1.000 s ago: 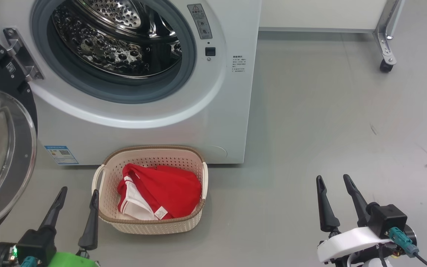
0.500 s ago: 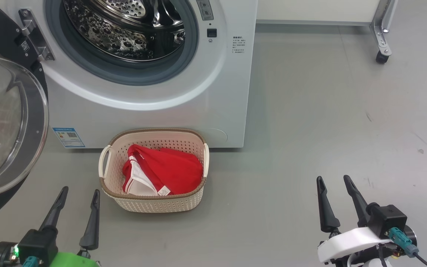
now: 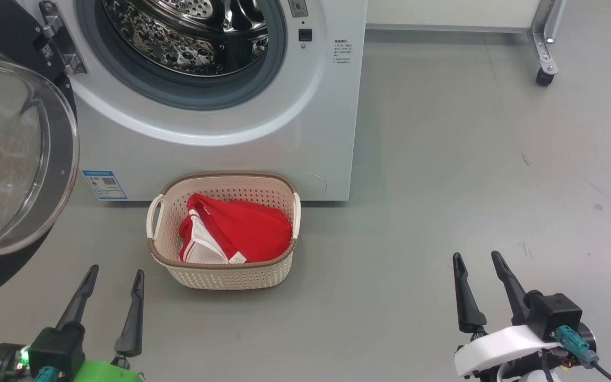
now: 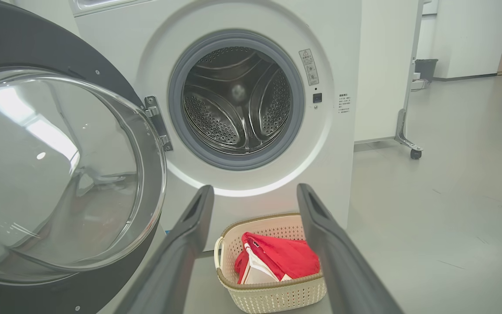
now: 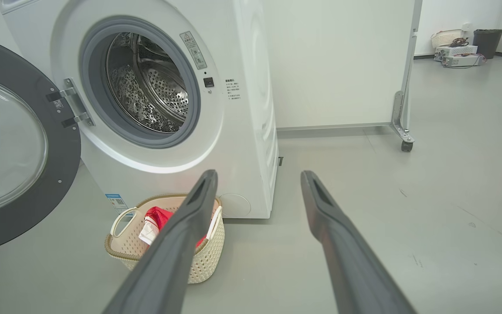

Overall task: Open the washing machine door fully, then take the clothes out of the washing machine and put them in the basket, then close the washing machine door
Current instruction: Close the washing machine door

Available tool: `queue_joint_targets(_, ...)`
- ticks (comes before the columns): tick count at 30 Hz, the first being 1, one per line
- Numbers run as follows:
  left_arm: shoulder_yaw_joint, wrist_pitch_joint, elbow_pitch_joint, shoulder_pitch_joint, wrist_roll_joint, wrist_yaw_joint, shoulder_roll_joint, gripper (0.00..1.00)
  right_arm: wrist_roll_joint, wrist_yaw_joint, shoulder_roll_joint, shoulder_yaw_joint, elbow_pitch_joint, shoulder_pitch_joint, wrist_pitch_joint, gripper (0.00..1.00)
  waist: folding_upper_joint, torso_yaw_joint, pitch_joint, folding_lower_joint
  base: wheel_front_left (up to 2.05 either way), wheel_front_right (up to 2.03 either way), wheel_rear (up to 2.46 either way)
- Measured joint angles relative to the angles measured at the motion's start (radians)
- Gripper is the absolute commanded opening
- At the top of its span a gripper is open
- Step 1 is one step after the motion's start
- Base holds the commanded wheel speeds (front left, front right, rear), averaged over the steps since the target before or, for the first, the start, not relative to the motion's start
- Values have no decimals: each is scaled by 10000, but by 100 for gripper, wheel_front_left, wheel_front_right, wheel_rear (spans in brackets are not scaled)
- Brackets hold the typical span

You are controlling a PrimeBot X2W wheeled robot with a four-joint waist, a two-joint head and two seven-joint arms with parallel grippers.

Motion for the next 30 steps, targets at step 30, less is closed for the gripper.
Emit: queue_joint_targets(30,-73,0,-63,24,230,0,13,100,0,0,2,79,8,0,0,100,0,-33,5,0,-4,4,0)
